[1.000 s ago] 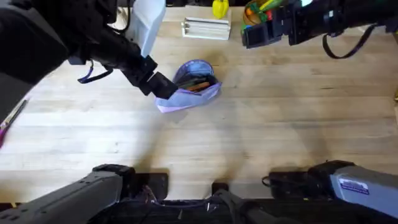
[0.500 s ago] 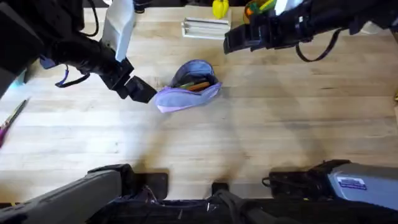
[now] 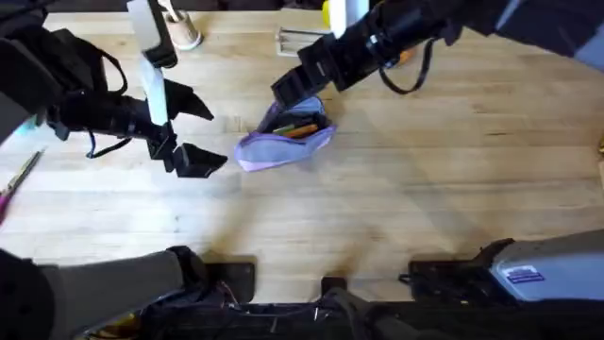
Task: Unzip the bag, pick up the pens from the table one at a time and place them inside, then zip the bag closed.
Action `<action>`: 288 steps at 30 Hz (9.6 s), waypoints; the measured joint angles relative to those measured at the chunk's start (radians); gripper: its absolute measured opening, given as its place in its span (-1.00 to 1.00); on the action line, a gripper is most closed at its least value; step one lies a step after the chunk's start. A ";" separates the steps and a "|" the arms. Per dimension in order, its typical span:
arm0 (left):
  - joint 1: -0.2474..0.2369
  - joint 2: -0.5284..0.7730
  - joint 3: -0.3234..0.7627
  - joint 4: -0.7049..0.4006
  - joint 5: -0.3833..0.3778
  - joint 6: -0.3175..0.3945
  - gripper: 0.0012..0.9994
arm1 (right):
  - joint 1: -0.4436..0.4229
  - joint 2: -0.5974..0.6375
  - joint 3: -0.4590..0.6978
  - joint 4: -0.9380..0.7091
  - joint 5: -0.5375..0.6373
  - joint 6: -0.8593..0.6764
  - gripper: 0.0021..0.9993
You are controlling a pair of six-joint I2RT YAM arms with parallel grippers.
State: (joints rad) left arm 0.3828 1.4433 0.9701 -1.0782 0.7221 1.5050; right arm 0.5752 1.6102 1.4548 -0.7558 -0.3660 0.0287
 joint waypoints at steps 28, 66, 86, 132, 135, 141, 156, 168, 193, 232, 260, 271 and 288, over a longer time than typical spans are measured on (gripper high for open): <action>0.079 0.298 -0.002 -0.057 0.041 0.204 0.99 | 0.158 0.390 0.179 0.079 -0.235 -0.112 0.99; 0.079 0.298 -0.002 -0.067 0.041 0.209 0.99 | 0.163 0.407 0.181 -0.008 -0.309 -0.138 0.33; 0.079 0.298 -0.002 -0.067 0.041 0.209 0.99 | 0.184 0.450 0.181 0.029 -0.300 -0.129 -0.15; 0.079 0.298 -0.002 -0.075 0.080 0.209 0.99 | 0.126 0.427 0.254 -0.019 -0.302 -0.090 -0.95; 0.079 0.298 -0.002 -0.074 0.118 0.209 0.99 | 0.124 0.427 0.265 -0.006 -0.292 -0.081 -0.94; 0.074 0.298 -0.002 -0.062 0.191 0.209 0.99 | 0.124 0.427 0.281 0.023 -0.278 -0.063 -0.94; -0.051 0.298 -0.002 -0.021 0.300 0.208 0.98 | 0.124 0.427 0.283 0.022 -0.278 -0.058 -0.94; -0.053 0.298 -0.004 -0.019 0.314 0.211 -0.91 | 0.108 0.427 0.291 -0.009 -0.222 -0.048 -0.94; -0.061 0.299 -0.008 -0.015 0.333 0.212 -0.91 | -0.241 0.427 0.299 -0.084 0.038 0.150 -0.94; -0.057 0.299 -0.008 -0.018 0.322 0.213 0.99 | -0.099 0.402 0.462 -0.199 -0.167 0.016 0.99; 0.249 0.299 0.242 -0.277 0.189 0.299 0.99 | 0.002 0.498 0.450 -0.339 -0.235 -0.053 0.99; 0.250 0.299 0.242 -0.277 0.189 0.299 0.99 | 0.055 0.562 0.449 -0.337 -0.234 -0.056 1.00; 0.250 0.299 0.242 -0.295 0.189 0.299 0.99 | 0.060 0.562 0.449 -0.338 -0.241 -0.052 -0.39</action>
State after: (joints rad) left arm 0.6327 1.7420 1.2125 -1.3730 0.9112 1.8042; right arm 0.6347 2.1723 1.9034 -1.0936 -0.6065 -0.0230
